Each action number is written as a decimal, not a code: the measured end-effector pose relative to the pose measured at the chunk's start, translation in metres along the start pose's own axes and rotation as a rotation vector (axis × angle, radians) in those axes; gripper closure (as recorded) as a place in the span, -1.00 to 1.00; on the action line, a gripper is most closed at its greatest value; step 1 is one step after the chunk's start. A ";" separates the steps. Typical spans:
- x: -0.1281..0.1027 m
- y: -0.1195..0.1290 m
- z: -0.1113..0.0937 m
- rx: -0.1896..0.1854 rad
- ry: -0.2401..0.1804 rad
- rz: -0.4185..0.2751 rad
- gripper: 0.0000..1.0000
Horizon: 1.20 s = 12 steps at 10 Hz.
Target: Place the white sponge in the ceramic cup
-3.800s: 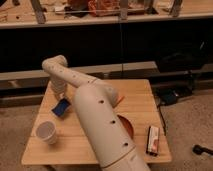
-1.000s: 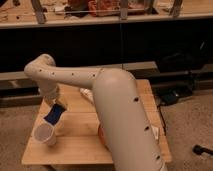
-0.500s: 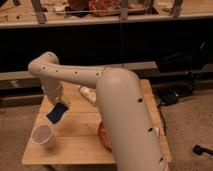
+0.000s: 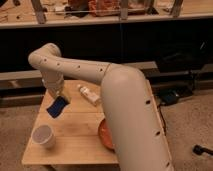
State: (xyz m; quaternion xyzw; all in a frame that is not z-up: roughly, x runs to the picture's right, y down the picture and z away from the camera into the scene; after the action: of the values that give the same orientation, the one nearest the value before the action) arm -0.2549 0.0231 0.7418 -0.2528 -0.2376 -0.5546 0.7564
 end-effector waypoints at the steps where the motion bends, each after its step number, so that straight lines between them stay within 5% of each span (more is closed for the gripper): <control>1: 0.001 -0.001 -0.012 0.010 0.011 -0.005 1.00; 4: 0.003 -0.004 -0.052 0.038 0.045 -0.023 1.00; 5: -0.010 -0.008 -0.063 0.044 0.025 -0.043 1.00; 10: -0.036 -0.010 -0.021 0.080 0.002 -0.094 1.00; 12: -0.052 -0.014 -0.019 0.093 -0.013 -0.127 1.00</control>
State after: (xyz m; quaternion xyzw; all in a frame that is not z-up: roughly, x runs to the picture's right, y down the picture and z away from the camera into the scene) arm -0.2815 0.0450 0.6958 -0.2054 -0.2838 -0.5882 0.7289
